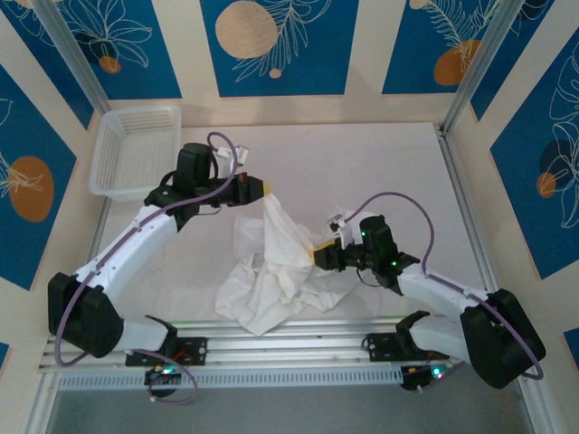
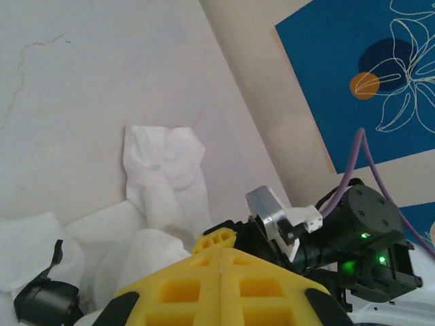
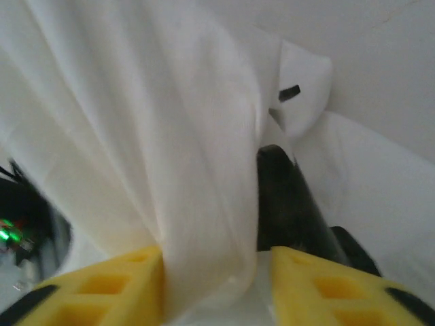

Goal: Fold the inside-out t-shirt

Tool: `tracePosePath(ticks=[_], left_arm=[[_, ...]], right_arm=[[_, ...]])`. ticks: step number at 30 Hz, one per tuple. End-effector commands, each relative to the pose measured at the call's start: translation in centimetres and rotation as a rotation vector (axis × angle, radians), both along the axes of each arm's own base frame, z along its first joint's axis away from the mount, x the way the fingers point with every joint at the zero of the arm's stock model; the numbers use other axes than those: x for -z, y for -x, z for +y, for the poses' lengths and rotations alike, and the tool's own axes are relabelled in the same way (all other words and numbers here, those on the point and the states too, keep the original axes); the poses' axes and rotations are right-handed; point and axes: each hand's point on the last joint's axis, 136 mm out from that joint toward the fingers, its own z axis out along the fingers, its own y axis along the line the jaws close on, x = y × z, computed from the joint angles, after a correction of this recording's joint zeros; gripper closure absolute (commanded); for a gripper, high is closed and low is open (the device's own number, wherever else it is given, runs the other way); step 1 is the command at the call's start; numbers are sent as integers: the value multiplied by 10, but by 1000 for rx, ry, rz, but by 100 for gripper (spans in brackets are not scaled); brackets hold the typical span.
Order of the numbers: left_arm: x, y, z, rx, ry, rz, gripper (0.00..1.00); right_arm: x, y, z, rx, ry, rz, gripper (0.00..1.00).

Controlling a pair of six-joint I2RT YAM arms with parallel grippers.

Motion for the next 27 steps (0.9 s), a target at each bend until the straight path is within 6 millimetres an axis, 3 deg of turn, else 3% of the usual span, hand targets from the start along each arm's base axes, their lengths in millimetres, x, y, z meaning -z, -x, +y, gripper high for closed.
tracePosePath(ticks=[1,3,7,10,13,17,23,27], left_arm=[[5,-3,9,-21,-35,-13,100],[16,-5,12,-32,-64,2,100],[18,-4,7,-7,-32,12,100],[11,1,-1,43,8,2,100],[7,5,-6,71,17,-1,100],[10,6,-5,59,2,9,100],[11,8,-4,53,-2,12,100],[7,9,-2,50,-9,-1,100]], right_arm=[[-41,2,2,23,-103,-89,34],[-63,2,-3,59,-159,-160,18],[-93,-8,-18,165,-187,-246,13],[-106,-13,-8,132,-148,-252,25],[-116,-19,21,74,-104,-241,41],[-126,-37,61,84,-44,-238,48],[-110,-77,84,161,58,-115,49],[-98,-82,92,141,90,-99,69]])
